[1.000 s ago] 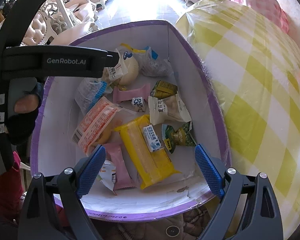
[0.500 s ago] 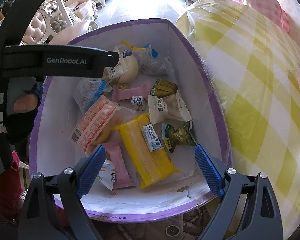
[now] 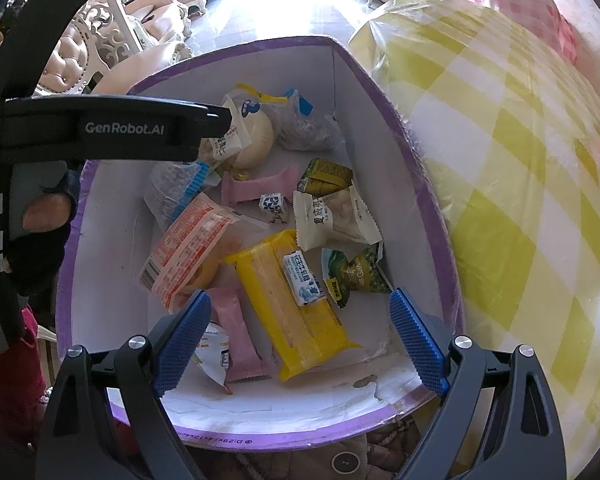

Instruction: Organize snacks

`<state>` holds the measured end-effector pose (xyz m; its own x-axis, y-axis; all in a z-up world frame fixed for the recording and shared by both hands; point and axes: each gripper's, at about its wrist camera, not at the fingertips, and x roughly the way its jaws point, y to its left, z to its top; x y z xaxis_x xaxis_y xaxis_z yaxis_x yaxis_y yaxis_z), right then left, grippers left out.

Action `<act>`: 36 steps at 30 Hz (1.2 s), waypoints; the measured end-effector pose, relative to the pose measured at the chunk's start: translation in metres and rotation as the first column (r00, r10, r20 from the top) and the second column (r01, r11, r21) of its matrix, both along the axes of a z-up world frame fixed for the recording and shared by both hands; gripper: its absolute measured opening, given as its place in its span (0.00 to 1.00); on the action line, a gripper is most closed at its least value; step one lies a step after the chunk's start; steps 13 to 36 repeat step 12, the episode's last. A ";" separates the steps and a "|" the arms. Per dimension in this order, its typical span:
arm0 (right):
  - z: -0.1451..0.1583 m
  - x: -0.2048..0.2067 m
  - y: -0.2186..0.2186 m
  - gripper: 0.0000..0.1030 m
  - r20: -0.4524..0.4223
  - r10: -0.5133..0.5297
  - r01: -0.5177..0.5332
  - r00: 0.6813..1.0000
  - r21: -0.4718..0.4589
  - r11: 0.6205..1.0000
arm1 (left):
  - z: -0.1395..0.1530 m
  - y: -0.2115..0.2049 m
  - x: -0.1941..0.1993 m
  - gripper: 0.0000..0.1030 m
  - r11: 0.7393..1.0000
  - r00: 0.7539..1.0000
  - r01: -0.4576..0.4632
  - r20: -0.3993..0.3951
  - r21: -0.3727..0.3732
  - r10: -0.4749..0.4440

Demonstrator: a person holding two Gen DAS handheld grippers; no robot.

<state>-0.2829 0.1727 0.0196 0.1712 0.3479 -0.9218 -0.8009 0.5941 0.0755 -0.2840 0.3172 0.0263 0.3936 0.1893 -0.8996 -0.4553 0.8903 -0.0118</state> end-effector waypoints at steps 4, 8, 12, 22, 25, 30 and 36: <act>-0.001 0.000 0.000 0.85 0.001 0.000 0.000 1.000 -0.002 1.000 | 0.001 0.000 -0.003 0.99 0.999 1.000 -0.022 0.020 0.033 0.022; -0.001 0.000 0.000 0.85 0.002 0.000 0.000 1.000 -0.002 1.000 | 0.001 0.001 -0.001 0.99 0.999 1.000 -0.017 0.012 0.028 0.017; -0.001 -0.001 0.000 0.85 0.002 0.001 -0.001 1.000 -0.003 1.000 | 0.001 0.002 -0.001 0.99 1.000 1.000 -0.018 0.008 0.015 0.018; -0.001 -0.001 0.000 0.85 0.002 0.001 -0.001 1.000 -0.003 1.000 | 0.001 0.002 -0.001 0.99 1.000 1.000 -0.018 0.008 0.015 0.018; -0.001 -0.001 0.000 0.85 0.002 0.001 -0.001 1.000 -0.003 1.000 | 0.001 0.002 -0.001 0.99 1.000 1.000 -0.018 0.008 0.015 0.018; -0.001 -0.001 0.000 0.85 0.002 0.001 -0.001 1.000 -0.003 1.000 | 0.001 0.002 -0.001 0.99 1.000 1.000 -0.018 0.008 0.015 0.018; -0.001 -0.001 0.000 0.85 0.002 0.001 -0.001 1.000 -0.003 1.000 | 0.001 0.002 -0.001 0.99 1.000 1.000 -0.018 0.008 0.015 0.018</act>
